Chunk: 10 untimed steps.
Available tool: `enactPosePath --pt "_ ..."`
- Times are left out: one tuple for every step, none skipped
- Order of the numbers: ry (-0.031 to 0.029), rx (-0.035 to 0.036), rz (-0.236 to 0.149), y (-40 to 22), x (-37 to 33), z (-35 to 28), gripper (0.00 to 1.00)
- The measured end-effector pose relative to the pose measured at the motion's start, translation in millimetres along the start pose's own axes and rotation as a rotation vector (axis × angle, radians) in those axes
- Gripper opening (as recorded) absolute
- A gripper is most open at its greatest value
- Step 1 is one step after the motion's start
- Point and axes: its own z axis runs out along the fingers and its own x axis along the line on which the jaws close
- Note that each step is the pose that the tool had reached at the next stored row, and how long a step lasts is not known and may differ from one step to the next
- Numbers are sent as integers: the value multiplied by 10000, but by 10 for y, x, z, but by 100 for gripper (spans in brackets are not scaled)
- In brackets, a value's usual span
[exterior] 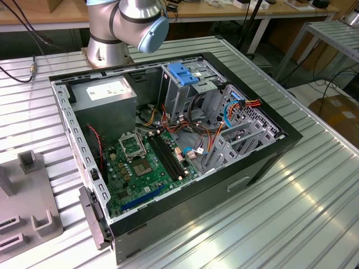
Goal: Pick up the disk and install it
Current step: 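Pick up the disk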
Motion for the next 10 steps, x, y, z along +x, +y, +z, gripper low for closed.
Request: enactPosePath --pt "10 2 -239 -1 0 1 10" --pt "15 10 -385 -1 0 2 10" --pt "13 43 -484 0 0 5 10" --pt "1 97 -516 -2 -1 9 10" --pt "-19 190 -564 -3 -1 17 10" --pt "-33 254 -590 -4 -1 23 10" --pt "-43 300 -615 -4 -3 29 10" --pt "-50 338 -666 -5 -7 35 10" --pt "-53 368 -749 -5 -11 42 10" --pt "-53 388 -838 -6 -12 48 10"
